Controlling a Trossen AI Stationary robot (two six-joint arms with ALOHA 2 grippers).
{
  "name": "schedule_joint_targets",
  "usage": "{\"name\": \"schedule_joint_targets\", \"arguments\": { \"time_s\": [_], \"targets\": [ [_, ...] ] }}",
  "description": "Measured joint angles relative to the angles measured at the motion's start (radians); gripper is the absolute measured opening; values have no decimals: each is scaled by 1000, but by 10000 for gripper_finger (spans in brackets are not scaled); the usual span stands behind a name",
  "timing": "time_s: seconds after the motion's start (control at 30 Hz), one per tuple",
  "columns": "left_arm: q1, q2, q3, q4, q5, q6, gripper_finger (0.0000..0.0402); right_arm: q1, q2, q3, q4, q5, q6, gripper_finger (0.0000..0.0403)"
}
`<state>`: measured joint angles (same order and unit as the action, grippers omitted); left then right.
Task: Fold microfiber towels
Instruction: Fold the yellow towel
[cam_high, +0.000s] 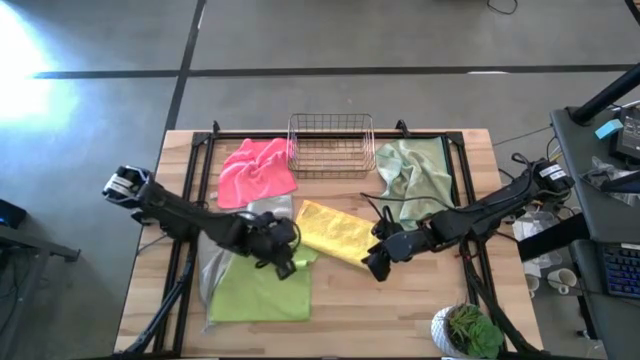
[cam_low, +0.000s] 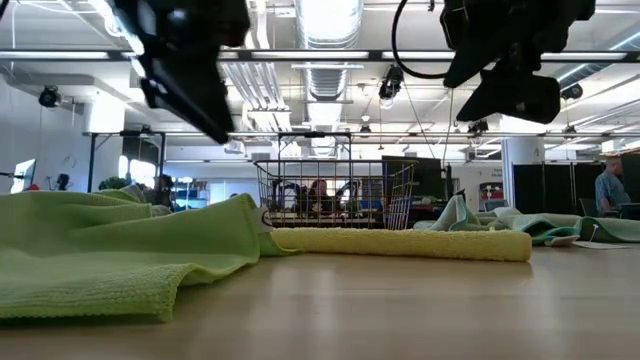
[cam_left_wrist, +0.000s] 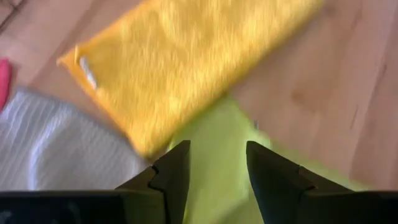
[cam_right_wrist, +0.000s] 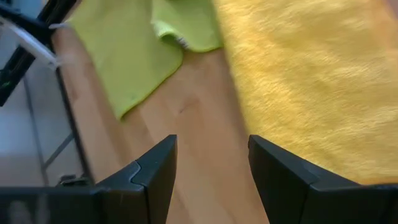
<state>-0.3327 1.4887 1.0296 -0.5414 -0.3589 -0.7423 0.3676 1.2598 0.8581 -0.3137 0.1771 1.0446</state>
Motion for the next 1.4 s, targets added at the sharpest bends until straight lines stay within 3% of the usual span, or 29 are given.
{"name": "schedule_joint_targets", "arguments": {
  "time_s": [0.4,0.63,0.87,1.23,1.4],
  "targets": [
    [150,142,-4,238,12,71,141,-9,2,-13,-250,248,113,187],
    [152,223,-2,248,77,70,141,-8,55,-14,-251,270,115,187],
    [182,289,2,247,71,70,141,-8,198,-15,-236,269,177,187],
    [214,351,1,254,54,82,141,-64,273,-15,-242,268,238,187],
    [233,356,1,253,17,110,141,-72,311,-15,-220,198,235,187]
  ]
}}
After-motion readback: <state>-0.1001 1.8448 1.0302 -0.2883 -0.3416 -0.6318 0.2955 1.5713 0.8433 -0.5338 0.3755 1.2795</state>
